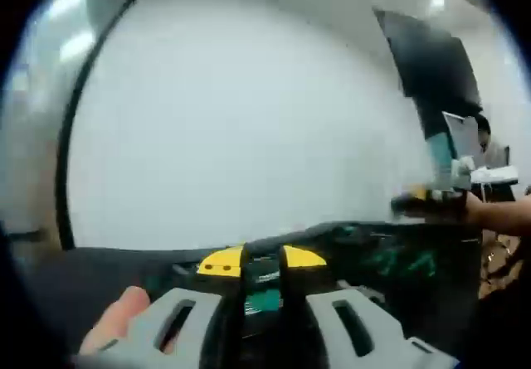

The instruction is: Pick up the tools and put them into their designated positions in the toolbox.

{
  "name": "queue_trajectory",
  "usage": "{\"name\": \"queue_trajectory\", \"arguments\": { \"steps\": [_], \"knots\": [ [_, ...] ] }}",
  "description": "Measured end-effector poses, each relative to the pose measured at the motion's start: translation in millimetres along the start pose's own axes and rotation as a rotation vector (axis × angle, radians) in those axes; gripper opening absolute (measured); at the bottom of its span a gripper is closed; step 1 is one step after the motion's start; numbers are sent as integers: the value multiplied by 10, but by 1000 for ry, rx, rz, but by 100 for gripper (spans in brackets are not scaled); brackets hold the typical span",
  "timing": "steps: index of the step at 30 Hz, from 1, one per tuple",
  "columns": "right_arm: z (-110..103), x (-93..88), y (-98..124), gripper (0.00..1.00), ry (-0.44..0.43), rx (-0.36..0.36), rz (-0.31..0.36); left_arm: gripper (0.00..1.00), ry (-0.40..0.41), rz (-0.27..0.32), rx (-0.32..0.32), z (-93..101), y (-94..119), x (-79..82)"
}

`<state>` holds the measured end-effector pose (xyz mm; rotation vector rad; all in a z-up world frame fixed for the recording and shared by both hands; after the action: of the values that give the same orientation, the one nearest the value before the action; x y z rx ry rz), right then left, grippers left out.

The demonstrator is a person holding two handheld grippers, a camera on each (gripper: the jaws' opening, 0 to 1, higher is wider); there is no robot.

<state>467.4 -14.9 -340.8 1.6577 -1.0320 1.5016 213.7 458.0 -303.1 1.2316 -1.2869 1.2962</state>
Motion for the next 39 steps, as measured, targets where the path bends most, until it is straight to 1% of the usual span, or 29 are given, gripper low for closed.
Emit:
{"name": "queue_trajectory", "arguments": {
  "steps": [1,2,3,4,5,6,7,8,9,10,11,12,14,16,18,19,23,26,27,29,31,32,33,34,35,36,37,38,39],
  "knots": [
    [43,-110,-48,12,0,-3,-54,16,46,30,36,-186,118,-37],
    [52,-97,-43,12,-34,26,-115,16,82,27,47,-323,106,-100],
    [167,26,-122,12,-116,0,-23,16,143,42,72,-489,179,-191],
    [233,24,-159,12,-107,-15,-8,16,181,32,79,-565,205,-277],
    [241,-39,-169,12,-84,-19,-46,15,284,-7,90,-637,229,-303],
    [249,-161,-202,12,-114,-7,-102,14,304,63,82,-648,263,-173],
    [261,-201,-231,12,-144,5,-120,14,388,195,68,-719,279,-33],
    [225,-220,-205,12,-173,11,-131,14,395,189,43,-691,294,-36],
    [254,-218,-223,12,-170,1,-128,14,404,150,38,-712,278,-109],
    [193,-232,-166,12,-162,2,-124,14,397,146,44,-721,270,-134],
    [160,-242,-126,12,-161,0,-123,14,393,130,52,-730,248,-165],
    [101,-237,-117,12,-154,14,-123,14,381,115,43,-710,220,-183],
    [3,-273,-98,12,-122,25,-145,15,380,115,2,-635,184,-171],
    [-80,-272,-71,12,-112,46,-154,15,361,95,-6,-590,155,-196],
    [-18,-285,-58,12,-114,49,-159,15,355,74,-19,-543,148,-224],
    [-20,-286,-45,12,-120,49,-158,15,355,71,-23,-525,150,-225],
    [55,-303,-118,12,-139,51,-173,15,362,53,-17,-539,137,-267],
    [22,-319,-103,12,-130,53,-184,15,379,54,-22,-532,142,-265],
    [-18,-308,-60,12,-128,56,-181,15,382,56,-22,-530,145,-262],
    [-38,-290,-34,12,-129,61,-174,15,388,55,-21,-569,133,-272],
    [-53,-291,-36,12,-132,72,-175,15,387,52,-24,-566,124,-277],
    [-56,-295,-65,12,-131,87,-179,15,382,45,-25,-556,118,-286],
    [-178,-301,-62,11,-109,156,-188,15,363,30,-25,-538,102,-310],
    [-262,-280,-35,11,-92,195,-182,15,341,20,-28,-522,92,-321],
    [-265,-161,-1,11,-134,198,-130,15,333,7,-33,-499,74,-342],
    [-239,-74,1,11,-166,205,-94,15,320,-5,-37,-481,67,-360],
    [-269,-10,1,11,-199,266,-86,15,303,-13,-40,-462,61,-371],
    [-433,118,88,11,-244,377,-95,15,293,-18,-45,-456,49,-380],
    [-489,202,116,11,-241,415,-101,15,282,-30,-54,-435,39,-394]
  ]
}}
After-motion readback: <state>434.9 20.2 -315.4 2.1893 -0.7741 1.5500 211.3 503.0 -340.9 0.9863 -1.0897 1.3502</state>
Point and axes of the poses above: the point that each gripper's makers call its tool centre point, and the gripper's own axes: y roughly backward along the fingers, z roughly to its right, x roughly out of its top, the point moved 1 cm from there along y, roughly backward along the fingers, and after that the axes turned 8 degrees about -z, right-handed, at the moved point
